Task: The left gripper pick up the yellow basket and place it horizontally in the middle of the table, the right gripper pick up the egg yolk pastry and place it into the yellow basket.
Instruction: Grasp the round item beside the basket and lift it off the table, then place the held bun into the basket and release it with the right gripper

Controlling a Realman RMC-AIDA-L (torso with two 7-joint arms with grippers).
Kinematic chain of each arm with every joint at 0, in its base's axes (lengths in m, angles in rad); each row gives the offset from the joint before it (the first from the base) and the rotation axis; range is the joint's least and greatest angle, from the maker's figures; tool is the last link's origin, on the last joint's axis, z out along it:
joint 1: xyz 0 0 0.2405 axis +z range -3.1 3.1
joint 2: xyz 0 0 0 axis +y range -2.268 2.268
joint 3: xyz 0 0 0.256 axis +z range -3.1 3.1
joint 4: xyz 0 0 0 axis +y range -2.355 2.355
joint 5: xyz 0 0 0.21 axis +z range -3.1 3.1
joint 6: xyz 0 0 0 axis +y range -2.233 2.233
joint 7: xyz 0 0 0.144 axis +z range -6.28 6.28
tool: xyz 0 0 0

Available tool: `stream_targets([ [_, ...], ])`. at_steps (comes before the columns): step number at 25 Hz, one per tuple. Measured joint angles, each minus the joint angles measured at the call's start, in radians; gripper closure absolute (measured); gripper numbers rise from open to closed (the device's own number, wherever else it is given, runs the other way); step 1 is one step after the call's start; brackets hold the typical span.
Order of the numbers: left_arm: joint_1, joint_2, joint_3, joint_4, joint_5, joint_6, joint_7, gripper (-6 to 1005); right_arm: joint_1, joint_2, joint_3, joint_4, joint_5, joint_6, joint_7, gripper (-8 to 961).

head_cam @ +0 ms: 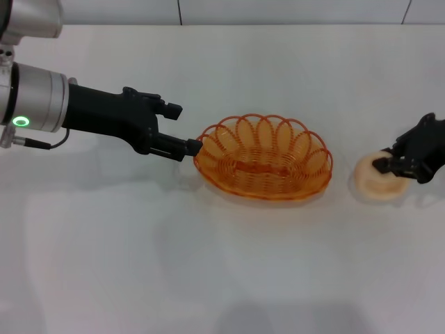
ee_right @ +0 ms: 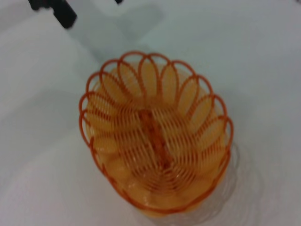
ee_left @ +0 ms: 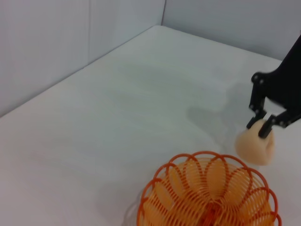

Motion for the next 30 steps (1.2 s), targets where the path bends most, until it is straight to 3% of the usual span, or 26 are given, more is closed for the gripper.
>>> stream_targets([
  [7,0.004,0.0,0.0,0.0,0.0,0.002,0.001,138,-0.021,0.001,0.04,-0.138,0.047,-0.056,0.052,858],
  [11,0.007,0.003,0.0,0.0,0.0,0.005,0.001,138,-0.01,0.001,0.025,-0.153,0.131,-0.041,0.056,859],
  [23,0.033,0.012,0.0,0.013,-0.002,0.027,0.003,138,0.054,0.008,-0.163,-0.057,0.243,0.216,0.068,863],
  [30,0.041,0.012,0.0,0.026,-0.002,0.029,0.003,138,0.076,0.008,-0.263,-0.006,0.255,0.28,0.068,866],
])
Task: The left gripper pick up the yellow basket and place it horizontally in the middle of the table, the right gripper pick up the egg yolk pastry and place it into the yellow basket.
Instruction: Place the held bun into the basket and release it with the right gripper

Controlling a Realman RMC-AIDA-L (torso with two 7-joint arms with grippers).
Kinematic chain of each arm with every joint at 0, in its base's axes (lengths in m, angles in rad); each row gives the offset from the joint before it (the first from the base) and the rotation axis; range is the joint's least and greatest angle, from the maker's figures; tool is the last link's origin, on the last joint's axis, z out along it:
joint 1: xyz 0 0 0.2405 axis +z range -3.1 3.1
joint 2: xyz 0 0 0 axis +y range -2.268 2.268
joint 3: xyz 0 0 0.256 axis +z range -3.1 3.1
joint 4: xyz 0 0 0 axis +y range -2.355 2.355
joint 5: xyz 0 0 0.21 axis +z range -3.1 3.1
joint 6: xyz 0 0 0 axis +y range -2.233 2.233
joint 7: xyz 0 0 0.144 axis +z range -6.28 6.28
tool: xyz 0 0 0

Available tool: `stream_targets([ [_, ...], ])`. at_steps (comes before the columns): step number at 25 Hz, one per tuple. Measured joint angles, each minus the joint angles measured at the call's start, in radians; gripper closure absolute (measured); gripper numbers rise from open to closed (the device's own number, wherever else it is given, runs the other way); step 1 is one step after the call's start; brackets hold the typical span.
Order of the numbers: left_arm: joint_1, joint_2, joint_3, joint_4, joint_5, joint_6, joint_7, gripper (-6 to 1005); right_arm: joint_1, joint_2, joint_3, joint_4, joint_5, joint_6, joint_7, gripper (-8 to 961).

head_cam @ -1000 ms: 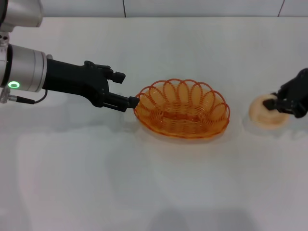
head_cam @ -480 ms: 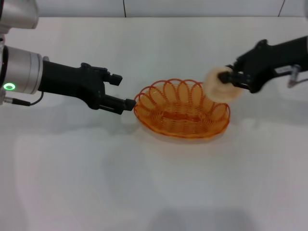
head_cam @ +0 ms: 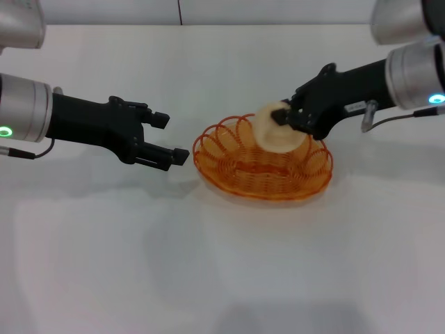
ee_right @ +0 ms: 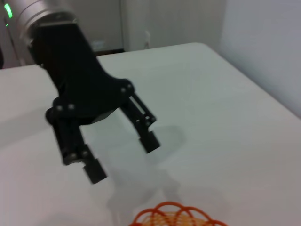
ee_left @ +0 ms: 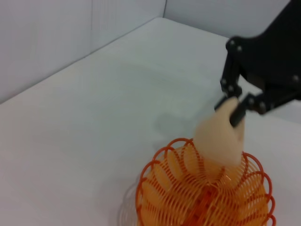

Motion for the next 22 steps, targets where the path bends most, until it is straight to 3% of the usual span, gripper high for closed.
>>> stream_targets([
  [6,0.009,-0.002,0.0,0.009,0.0,0.001,0.0,138,0.003,0.0,-0.059,0.003,0.0,0.036,0.0,867],
  [15,0.011,-0.003,0.0,0.011,0.0,0.001,0.0,138,0.002,-0.001,-0.061,0.011,0.0,0.036,-0.001,868],
  [22,0.013,-0.003,0.0,0.011,0.0,0.001,0.0,138,-0.008,-0.002,-0.057,-0.004,0.002,0.038,-0.001,773],
])
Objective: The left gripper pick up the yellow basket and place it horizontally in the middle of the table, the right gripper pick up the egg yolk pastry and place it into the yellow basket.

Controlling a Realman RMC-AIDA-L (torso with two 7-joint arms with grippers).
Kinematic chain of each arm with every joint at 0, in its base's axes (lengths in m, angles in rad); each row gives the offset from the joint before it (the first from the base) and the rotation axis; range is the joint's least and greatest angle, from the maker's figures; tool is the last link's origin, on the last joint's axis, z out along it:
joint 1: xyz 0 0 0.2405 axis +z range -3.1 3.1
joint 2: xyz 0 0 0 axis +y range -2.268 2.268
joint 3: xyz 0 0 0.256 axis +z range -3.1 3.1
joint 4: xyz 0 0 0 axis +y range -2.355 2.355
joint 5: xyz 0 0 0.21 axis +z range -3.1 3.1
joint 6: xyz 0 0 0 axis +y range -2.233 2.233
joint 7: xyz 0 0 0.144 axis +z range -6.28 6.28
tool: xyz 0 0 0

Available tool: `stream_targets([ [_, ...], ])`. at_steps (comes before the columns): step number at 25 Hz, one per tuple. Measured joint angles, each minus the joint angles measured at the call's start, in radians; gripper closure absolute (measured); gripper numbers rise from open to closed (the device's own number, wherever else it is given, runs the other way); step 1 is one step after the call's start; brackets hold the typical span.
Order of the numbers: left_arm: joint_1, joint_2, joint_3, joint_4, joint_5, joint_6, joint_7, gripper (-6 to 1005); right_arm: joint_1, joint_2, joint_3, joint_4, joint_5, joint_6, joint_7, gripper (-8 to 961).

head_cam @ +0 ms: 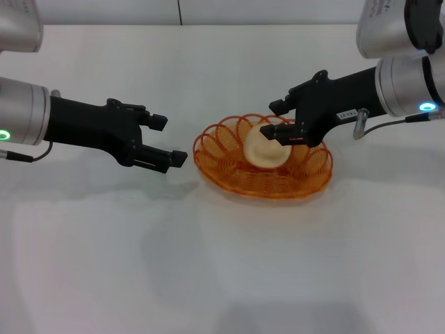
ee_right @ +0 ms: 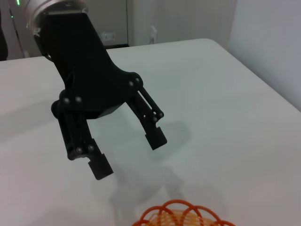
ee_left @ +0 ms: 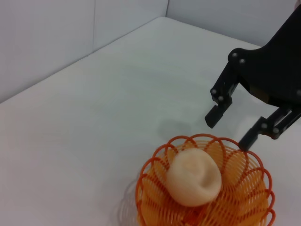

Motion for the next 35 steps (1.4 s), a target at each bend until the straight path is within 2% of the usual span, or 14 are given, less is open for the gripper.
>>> stream_targets([
  [7,0.004,0.001,0.0,0.0,-0.005,0.0,0.0,139,-0.019,-0.004,0.001,-0.014,0.0,-0.012,-0.004,484],
  [15,0.042,0.034,-0.016,0.003,-0.069,0.018,0.031,139,-0.162,-0.006,0.003,-0.132,0.0,-0.027,-0.042,201],
  [17,0.046,0.034,-0.023,0.004,-0.072,0.022,0.037,139,-0.204,-0.006,0.003,-0.162,0.01,-0.025,-0.066,183],
  [18,0.064,0.036,-0.064,0.01,-0.074,0.05,0.066,139,-0.224,-0.006,0.003,-0.174,0.021,-0.023,-0.082,174],
  [26,0.096,0.031,-0.121,0.007,-0.074,0.079,0.123,139,-0.312,-0.007,0.031,-0.179,0.136,-0.018,-0.199,107],
  [35,0.073,0.024,-0.098,0.005,-0.067,0.128,0.128,139,-0.324,-0.008,0.054,-0.175,0.143,-0.023,-0.226,87],
])
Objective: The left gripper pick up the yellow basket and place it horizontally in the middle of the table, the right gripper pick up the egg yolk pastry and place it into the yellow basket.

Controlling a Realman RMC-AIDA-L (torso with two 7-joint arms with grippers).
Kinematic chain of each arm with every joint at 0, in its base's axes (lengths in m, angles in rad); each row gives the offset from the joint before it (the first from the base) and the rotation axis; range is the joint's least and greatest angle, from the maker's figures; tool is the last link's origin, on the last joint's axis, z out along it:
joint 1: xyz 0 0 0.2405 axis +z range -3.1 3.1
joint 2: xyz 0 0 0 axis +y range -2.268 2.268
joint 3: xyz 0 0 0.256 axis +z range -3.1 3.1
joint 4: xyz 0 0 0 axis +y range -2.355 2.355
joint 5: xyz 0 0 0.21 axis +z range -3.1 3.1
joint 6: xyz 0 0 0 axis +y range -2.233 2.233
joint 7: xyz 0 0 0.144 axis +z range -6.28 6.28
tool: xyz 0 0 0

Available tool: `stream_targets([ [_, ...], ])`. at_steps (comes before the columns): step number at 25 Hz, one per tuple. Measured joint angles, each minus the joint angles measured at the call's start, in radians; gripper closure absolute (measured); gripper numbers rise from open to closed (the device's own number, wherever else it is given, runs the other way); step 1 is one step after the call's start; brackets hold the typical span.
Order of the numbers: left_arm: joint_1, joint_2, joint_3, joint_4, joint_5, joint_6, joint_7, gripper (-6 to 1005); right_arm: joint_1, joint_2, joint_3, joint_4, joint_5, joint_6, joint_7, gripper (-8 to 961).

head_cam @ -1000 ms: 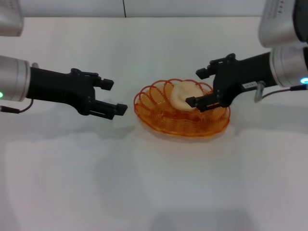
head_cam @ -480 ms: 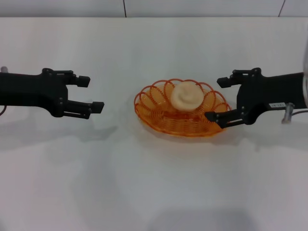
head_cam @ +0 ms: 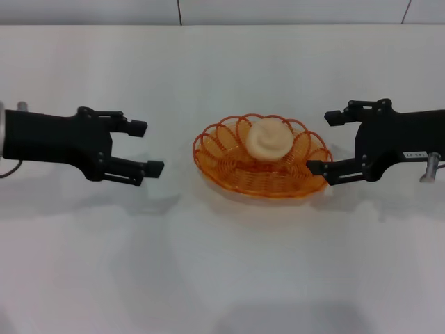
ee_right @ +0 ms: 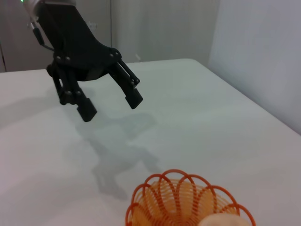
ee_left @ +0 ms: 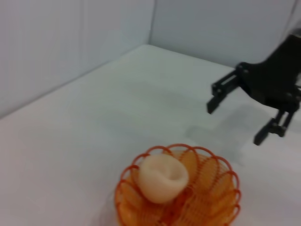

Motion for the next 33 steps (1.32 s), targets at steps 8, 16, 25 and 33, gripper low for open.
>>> stream_targets([
  [8,-0.006,-0.002,0.03,0.0,-0.003,0.015,0.016,139,0.003,0.0,0.001,0.008,-0.001,-0.01,-0.009,89],
  [16,-0.014,-0.004,0.031,0.0,-0.005,0.036,0.018,139,0.005,0.0,0.001,0.012,-0.001,-0.024,-0.02,91],
  [25,-0.014,-0.004,0.028,0.0,-0.006,0.036,0.015,139,0.003,0.0,0.002,0.012,-0.001,-0.025,-0.021,92],
  [33,-0.011,-0.004,0.026,0.0,-0.006,0.037,0.014,139,0.004,0.0,0.001,0.006,-0.001,-0.042,-0.021,91],
])
